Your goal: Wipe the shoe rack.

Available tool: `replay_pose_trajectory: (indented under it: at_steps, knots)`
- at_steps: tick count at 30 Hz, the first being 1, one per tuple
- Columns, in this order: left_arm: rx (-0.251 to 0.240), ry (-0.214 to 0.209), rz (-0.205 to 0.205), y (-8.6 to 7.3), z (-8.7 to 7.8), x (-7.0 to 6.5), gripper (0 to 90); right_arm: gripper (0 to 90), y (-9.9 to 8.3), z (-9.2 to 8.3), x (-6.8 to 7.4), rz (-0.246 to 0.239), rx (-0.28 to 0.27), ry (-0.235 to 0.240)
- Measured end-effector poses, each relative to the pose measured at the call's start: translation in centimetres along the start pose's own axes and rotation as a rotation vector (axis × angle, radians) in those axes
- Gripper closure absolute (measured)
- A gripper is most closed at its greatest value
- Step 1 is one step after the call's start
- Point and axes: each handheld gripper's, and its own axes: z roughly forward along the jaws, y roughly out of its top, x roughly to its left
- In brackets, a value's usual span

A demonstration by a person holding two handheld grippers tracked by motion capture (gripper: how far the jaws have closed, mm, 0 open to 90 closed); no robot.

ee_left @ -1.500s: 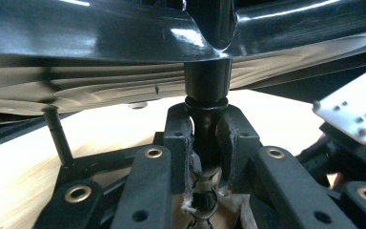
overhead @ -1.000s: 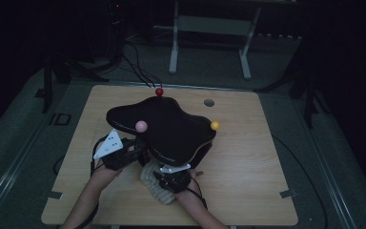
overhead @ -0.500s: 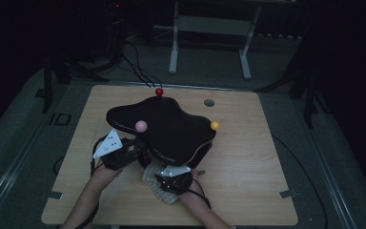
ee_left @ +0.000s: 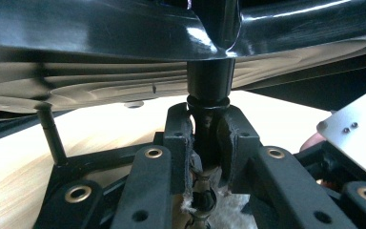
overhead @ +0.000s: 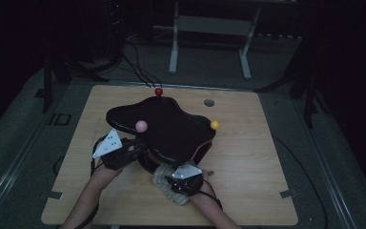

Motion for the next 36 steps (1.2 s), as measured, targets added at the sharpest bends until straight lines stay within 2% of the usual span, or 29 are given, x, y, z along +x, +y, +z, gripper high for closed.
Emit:
replay_pose_trajectory:
  at_steps: [7,13,18,22,25,27,32,35,36]
  knots:
    - [0.002,-0.004,0.004,0.0,0.1,0.0,75.0,53.9,-1.3,-1.4,-1.8,0.020,0.017,-0.041]
    - [0.001,-0.007,0.003,0.0,0.1,0.0,75.0,55.6,-2.5,-2.5,-3.6,0.069,0.030,-0.080]
    - [-0.001,-0.011,0.000,0.0,0.1,0.1,75.0,68.3,-3.1,-3.3,-5.1,0.132,0.052,-0.075]
    - [-0.001,-0.011,-0.002,0.0,0.1,0.1,75.0,72.8,-3.2,-3.6,-6.2,0.162,0.057,-0.106]
    - [-0.006,-0.010,-0.005,-0.1,0.1,0.1,74.9,73.8,-2.6,-4.0,-7.2,0.196,0.026,-0.150]
    - [-0.006,-0.010,-0.005,-0.1,0.1,0.1,74.9,74.1,-2.0,-4.4,-8.1,0.235,-0.015,-0.178]
    - [-0.003,-0.005,0.004,0.0,0.1,0.0,74.9,74.2,-1.1,-3.8,-9.4,0.251,-0.051,-0.229]
    - [-0.001,-0.006,0.005,0.0,0.1,0.0,75.0,74.1,-1.4,-2.7,-9.8,0.273,-0.035,-0.239]
    - [-0.003,-0.006,0.005,0.0,0.1,0.0,75.0,74.1,-1.7,-2.1,-9.9,0.270,-0.014,-0.245]
